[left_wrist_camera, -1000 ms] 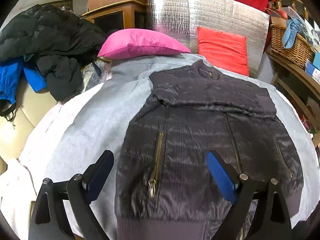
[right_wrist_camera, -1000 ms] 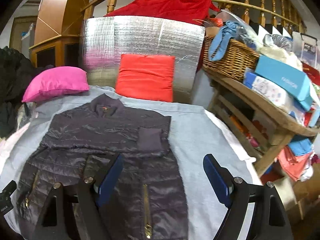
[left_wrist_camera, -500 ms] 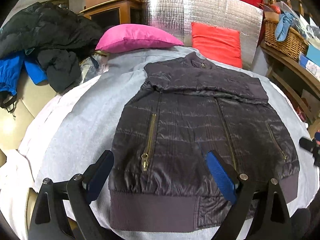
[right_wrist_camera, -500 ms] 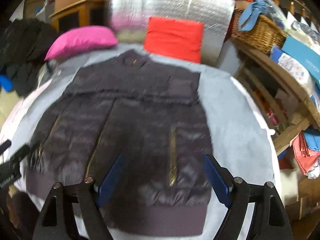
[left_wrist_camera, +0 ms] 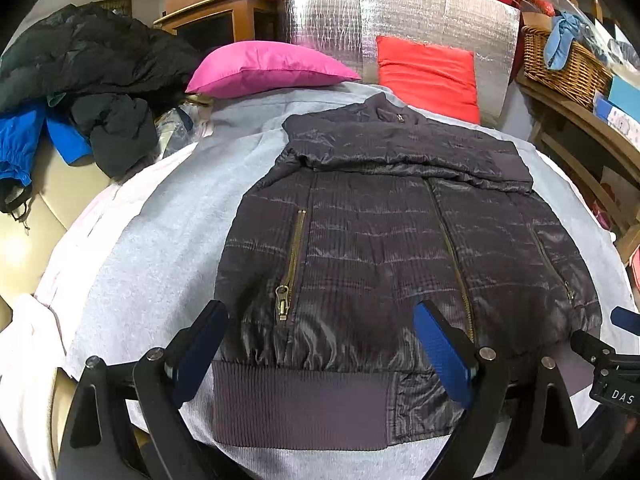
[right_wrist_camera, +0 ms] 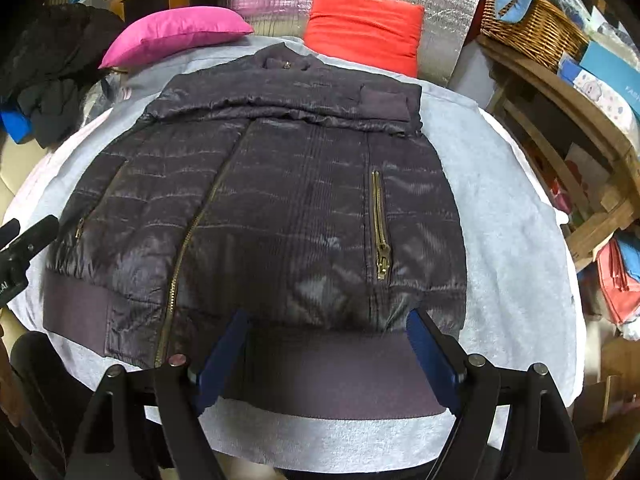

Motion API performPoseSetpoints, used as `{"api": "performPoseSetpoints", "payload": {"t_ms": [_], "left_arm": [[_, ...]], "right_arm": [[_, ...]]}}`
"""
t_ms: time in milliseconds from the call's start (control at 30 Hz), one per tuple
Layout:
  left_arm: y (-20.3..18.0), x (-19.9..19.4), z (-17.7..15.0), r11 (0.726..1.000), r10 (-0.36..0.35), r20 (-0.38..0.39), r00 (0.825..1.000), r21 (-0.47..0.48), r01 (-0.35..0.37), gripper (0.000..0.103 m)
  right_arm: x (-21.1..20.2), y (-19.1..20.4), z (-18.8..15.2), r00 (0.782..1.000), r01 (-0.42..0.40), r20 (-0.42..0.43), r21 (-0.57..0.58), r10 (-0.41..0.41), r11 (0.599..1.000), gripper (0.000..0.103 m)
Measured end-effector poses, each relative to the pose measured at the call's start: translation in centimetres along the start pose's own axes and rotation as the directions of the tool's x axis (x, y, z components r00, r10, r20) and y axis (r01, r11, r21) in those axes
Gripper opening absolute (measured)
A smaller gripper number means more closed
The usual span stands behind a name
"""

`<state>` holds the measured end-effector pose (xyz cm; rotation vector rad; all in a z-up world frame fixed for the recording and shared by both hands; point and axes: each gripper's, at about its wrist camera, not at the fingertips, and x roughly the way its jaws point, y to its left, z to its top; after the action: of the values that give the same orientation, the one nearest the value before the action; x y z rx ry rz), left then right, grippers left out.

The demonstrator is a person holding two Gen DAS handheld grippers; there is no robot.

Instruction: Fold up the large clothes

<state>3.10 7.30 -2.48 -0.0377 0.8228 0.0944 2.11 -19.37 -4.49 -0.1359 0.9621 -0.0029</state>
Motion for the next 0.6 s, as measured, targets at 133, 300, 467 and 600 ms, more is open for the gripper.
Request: {"api": "performPoseSetpoints", "payload": {"t_ms": [133,300,467,600], "left_arm": [[-0.04,0.04,-0.29,1.000,0.000,-0.005,1.000,0.003,0.000,0.094],[-0.08,0.19,-0.39,1.000,0.001,-0.009,1.000,0.006,-0.001,0.094],[-0.14,0.24,-0.51,1.000,0.002,-0.012,1.000,0.007,-0.002,0.094],[-0.04,0.38,-0.61,1.000,0.005,-0.017,1.000,0.008,-0.004,0.094]], "right_arm": [[-0.02,0.12,-0.21,1.000,0.001,0.003,0.001,-0.001,1.000,0.085],[0.03,0.13,-0.30,1.000,-0.002,0.006,0.005,0.002,1.000,0.085],[0.07,0.10,-0.33,1.000,0.002,0.008,0.007,-0.002,1.000,0.085],[0.09,0.12,-0.34,1.000,0.002,0.010,0.009,-0.002,1.000,0.085]]}}
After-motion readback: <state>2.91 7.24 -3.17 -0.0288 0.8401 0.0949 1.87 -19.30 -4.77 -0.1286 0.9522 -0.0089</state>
